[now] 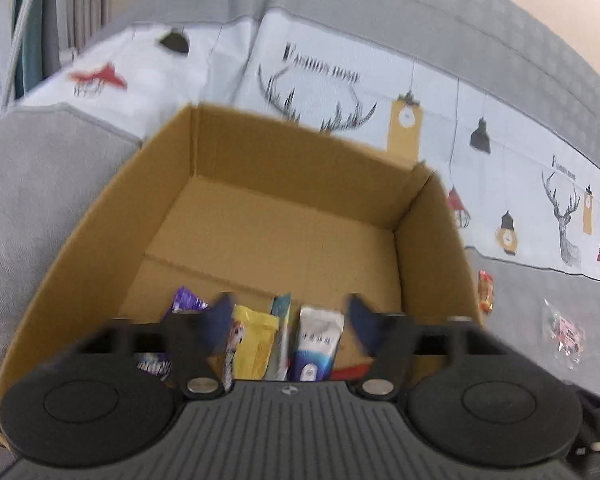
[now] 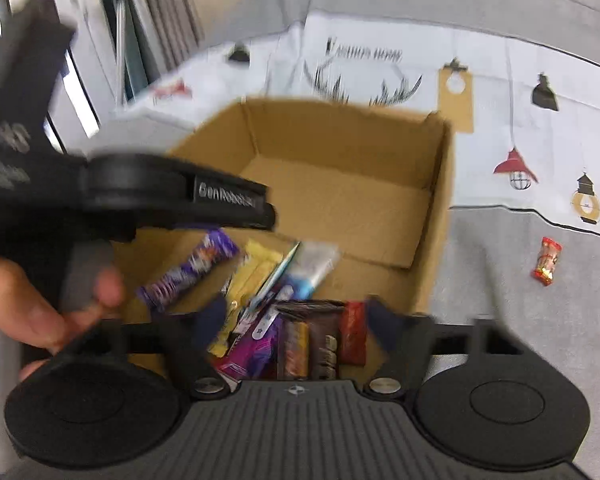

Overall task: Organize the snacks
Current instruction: 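Carry both snacks over the cardboard box and open both tools to drop them, then grasp the red-wrapped candy with the left tool while the right tool grasps the clear candy bag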

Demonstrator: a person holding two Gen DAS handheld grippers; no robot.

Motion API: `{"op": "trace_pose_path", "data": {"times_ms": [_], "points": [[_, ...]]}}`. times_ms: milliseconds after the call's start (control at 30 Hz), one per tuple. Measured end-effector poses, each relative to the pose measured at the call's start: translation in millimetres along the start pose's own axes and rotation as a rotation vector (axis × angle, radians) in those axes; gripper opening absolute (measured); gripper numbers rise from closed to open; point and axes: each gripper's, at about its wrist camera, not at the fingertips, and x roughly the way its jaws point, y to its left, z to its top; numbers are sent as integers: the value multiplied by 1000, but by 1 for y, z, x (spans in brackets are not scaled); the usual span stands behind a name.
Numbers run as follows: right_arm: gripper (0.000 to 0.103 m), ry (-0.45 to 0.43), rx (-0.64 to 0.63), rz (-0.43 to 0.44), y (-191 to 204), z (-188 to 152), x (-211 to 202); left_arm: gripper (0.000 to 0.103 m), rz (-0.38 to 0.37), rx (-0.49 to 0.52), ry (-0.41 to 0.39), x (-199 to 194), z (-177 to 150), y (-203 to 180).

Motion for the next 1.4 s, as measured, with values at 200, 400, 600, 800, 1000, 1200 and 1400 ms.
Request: {"op": "trace_pose_path", "data": {"times_ms": [200,400,600,800,1000,1200,1400], "points": [[95,-134,101,11,-56,-17,-60,85,-69,126,-64,-9,-13,-54],[101,-196,226,-153,-147,-44,-103,85,-111,310,-41,5,-46,-125],[101,-151,303,-329,-236,-77,-113,96,-48,414,-46,32,-67,-188],[102,-135,549,-435,-317,-87,-99,94,99,409,-127,53,-56,-208],[102,-120,574,-453,-363,-77,-75,94,17,488,-313,38,-57,-240],[102,-58,542,-496,-396,-72,-42,84,-150,564,-154,113,-52,-276],[103,-62,547,-541,-401,-72,-20,79,-147,418,85,200,-32,-272]]}}
